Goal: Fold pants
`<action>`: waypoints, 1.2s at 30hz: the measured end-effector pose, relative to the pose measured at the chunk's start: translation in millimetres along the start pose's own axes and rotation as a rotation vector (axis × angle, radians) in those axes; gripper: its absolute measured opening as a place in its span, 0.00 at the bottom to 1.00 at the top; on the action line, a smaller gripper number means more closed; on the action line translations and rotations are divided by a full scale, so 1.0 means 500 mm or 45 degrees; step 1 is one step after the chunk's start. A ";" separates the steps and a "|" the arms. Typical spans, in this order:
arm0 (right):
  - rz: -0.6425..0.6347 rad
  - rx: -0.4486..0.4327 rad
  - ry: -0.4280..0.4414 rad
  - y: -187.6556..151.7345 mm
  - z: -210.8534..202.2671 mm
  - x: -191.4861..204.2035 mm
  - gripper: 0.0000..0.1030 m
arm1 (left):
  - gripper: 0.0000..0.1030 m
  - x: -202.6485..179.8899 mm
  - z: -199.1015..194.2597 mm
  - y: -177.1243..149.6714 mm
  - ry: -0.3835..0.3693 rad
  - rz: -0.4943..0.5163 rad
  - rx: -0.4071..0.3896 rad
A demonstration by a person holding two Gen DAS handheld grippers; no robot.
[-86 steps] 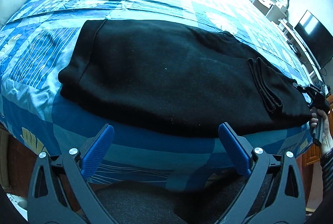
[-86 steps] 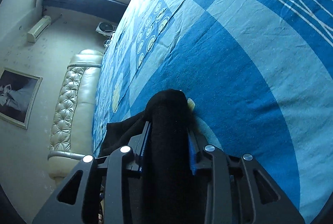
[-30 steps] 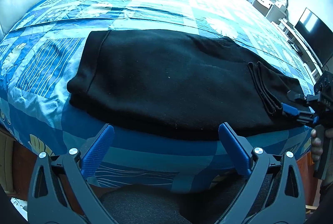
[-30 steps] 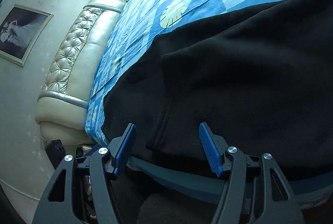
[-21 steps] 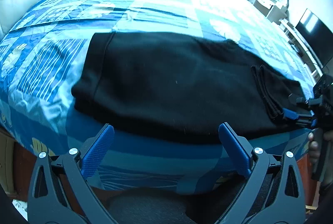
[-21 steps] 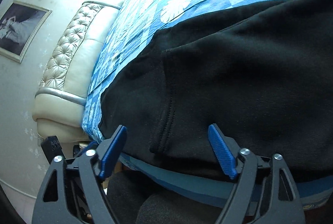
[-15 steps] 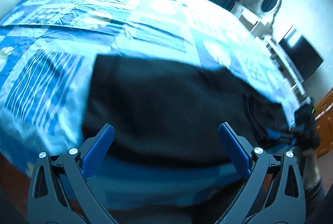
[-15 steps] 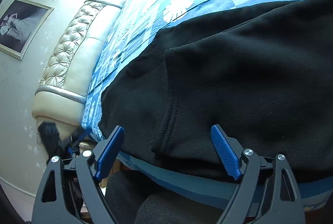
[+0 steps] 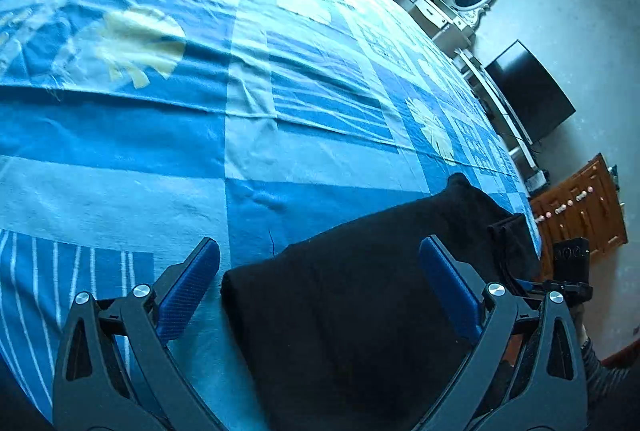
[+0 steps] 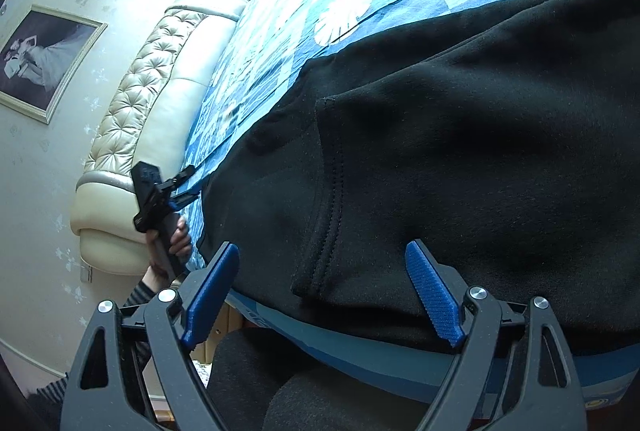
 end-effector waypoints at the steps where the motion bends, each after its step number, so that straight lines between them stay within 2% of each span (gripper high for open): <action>1: 0.000 -0.001 -0.001 0.000 0.000 0.000 0.82 | 0.97 0.005 0.010 -0.009 -0.079 -0.027 0.044; 5: -0.002 -0.005 -0.008 -0.001 -0.003 -0.002 0.83 | 0.96 0.000 -0.009 -0.050 -0.300 -0.069 0.035; 12: -0.016 -0.013 -0.006 -0.002 -0.007 -0.003 0.83 | 0.96 -0.049 -0.024 -0.131 -0.498 -0.163 0.040; 16: -0.019 -0.019 -0.008 -0.003 -0.008 0.000 0.83 | 0.96 -0.067 -0.013 -0.157 -0.345 -0.206 0.025; 19: -0.020 -0.022 -0.006 -0.003 -0.010 0.000 0.83 | 0.90 -0.046 -0.014 -0.150 -0.319 -0.335 0.002; 21: -0.023 -0.024 -0.006 -0.005 -0.009 0.001 0.83 | 0.74 -0.028 -0.013 -0.148 -0.314 -0.409 -0.004; 22: -0.023 -0.026 -0.006 -0.005 -0.009 0.001 0.83 | 0.68 -0.022 -0.008 -0.151 -0.281 -0.423 0.012; 24: -0.025 -0.029 -0.009 -0.006 -0.008 0.001 0.83 | 0.43 -0.015 -0.004 -0.156 -0.211 -0.432 0.035; 25: -0.029 -0.030 -0.010 -0.006 -0.008 0.002 0.83 | 0.38 -0.013 -0.003 -0.159 -0.207 -0.450 0.048; 27: -0.040 -0.032 -0.012 -0.007 -0.008 0.003 0.83 | 0.20 -0.016 -0.002 -0.162 -0.217 -0.479 0.067; 30: -0.045 -0.045 -0.008 -0.008 -0.010 0.005 0.83 | 0.14 -0.047 -0.015 -0.153 -0.117 -0.397 0.033; 32: -0.051 -0.058 -0.005 -0.010 -0.011 0.007 0.83 | 0.14 -0.074 -0.027 -0.145 -0.021 -0.340 0.020; 36: -0.054 -0.109 -0.007 -0.014 -0.014 0.009 0.84 | 0.13 -0.129 -0.051 -0.129 0.095 -0.301 -0.020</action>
Point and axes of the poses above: each gripper's, at about its wrist camera, not at the fingertips, and z roughly the way its jaws point, x to its left, y to its top, the point moved 5 cm from there along z, roughly the way its jaws point, and after that the axes turned 2 degrees about -z, right-handed, at the moved point
